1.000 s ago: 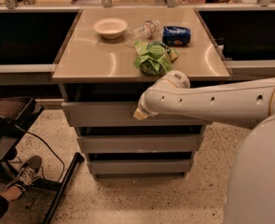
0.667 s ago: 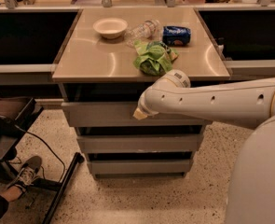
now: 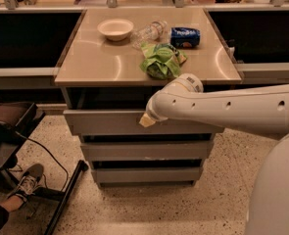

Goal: Open top drawer

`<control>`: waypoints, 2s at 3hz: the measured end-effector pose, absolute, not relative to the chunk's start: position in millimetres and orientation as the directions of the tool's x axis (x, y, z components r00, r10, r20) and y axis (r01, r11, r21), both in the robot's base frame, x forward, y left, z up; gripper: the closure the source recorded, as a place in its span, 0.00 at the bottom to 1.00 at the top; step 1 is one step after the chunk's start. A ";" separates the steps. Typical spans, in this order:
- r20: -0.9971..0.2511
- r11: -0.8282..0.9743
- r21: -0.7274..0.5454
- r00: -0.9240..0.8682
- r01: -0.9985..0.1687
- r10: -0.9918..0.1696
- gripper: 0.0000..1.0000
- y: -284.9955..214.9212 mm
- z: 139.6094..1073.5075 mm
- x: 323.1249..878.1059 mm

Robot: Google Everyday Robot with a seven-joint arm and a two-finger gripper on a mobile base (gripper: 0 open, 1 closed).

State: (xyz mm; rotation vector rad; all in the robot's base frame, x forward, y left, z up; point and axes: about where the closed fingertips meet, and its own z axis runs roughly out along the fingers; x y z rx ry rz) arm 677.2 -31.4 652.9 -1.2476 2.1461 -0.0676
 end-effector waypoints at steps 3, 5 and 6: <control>-0.508 0.552 -0.347 -0.343 -0.759 -0.790 1.00 -36.8 654.7 663.8; -0.512 0.556 -0.349 -0.343 -0.755 -0.787 1.00 -39.9 654.6 653.1; -0.518 0.558 -0.353 -0.340 -0.751 -0.785 1.00 -44.7 649.9 638.7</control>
Offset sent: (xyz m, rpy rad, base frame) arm -0.3819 -0.1448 -0.0184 -0.0558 0.0547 -0.2617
